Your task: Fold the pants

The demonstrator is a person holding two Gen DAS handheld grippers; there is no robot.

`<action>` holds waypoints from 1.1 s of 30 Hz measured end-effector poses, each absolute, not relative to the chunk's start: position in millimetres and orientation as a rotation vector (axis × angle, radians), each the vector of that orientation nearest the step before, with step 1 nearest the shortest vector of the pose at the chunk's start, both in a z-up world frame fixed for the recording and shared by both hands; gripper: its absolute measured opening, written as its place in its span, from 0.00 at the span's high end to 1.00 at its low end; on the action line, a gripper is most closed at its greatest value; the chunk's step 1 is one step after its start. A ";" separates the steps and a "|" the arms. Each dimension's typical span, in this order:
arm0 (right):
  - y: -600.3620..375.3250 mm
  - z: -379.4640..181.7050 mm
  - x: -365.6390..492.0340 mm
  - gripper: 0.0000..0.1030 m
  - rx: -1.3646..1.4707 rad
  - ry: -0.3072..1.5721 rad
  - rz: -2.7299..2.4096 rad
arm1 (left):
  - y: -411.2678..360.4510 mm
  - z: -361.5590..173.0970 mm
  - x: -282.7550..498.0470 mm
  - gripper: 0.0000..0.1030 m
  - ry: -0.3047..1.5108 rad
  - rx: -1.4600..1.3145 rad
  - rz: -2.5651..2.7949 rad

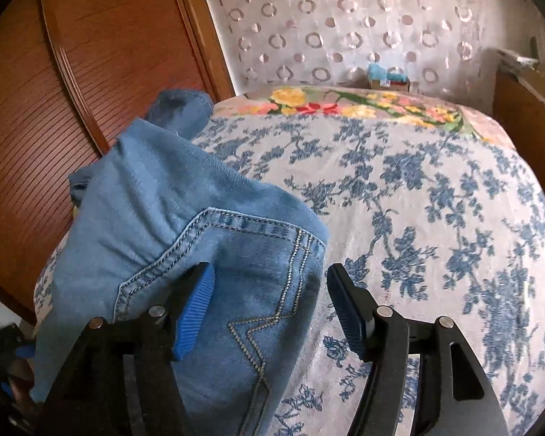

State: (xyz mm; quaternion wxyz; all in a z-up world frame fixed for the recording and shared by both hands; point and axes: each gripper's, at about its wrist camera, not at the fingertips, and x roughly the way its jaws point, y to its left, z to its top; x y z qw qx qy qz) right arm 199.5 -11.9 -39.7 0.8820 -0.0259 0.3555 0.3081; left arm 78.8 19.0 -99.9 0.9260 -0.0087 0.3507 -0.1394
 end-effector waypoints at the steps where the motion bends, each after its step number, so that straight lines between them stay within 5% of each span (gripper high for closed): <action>1: -13.1 -37.1 195.5 0.36 -0.056 0.734 0.641 | 20.5 -92.5 79.4 0.31 0.703 -0.016 -0.287; 11: -42.7 -17.9 161.1 0.36 -0.042 0.663 0.675 | 24.4 -43.4 148.7 0.31 0.632 0.017 -0.270; 33: -14.3 -47.5 233.1 0.35 -0.043 0.841 0.839 | 50.2 -101.3 243.0 0.30 0.838 -0.082 -0.300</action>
